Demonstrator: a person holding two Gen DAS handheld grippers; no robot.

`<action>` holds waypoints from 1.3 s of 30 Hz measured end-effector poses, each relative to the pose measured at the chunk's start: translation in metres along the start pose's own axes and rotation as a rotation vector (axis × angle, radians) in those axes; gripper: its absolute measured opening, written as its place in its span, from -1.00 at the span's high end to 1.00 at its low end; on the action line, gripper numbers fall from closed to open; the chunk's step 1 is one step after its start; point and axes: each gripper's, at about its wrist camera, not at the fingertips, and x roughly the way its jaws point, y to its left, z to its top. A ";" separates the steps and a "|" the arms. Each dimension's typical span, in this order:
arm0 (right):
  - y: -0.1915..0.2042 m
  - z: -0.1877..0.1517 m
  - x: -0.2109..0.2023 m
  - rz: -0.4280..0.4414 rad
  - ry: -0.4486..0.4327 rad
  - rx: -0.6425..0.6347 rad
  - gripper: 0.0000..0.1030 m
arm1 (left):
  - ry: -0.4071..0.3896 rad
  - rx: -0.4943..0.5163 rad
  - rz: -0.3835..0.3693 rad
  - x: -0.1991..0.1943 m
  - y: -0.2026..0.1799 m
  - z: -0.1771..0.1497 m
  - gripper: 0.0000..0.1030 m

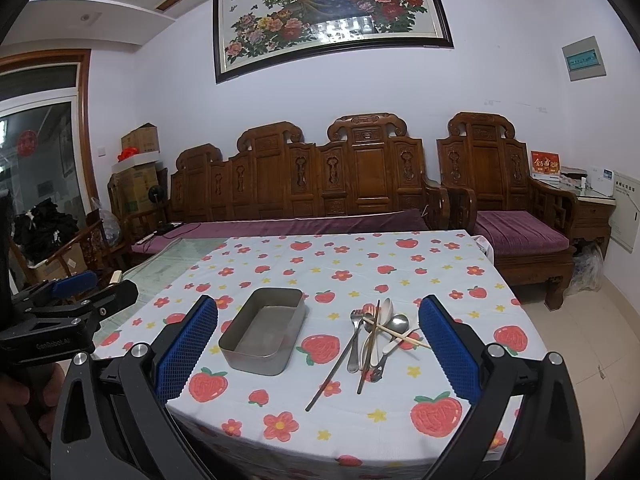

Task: Organize utensils

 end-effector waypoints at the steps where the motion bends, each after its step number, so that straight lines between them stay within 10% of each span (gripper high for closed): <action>1: 0.000 0.000 0.000 -0.001 0.000 -0.001 -0.95 | 0.000 0.001 0.000 -0.001 -0.003 0.002 -0.88; 39: 0.002 0.003 -0.001 0.004 -0.003 0.004 -0.95 | 0.004 -0.001 -0.014 0.002 0.002 0.000 -0.88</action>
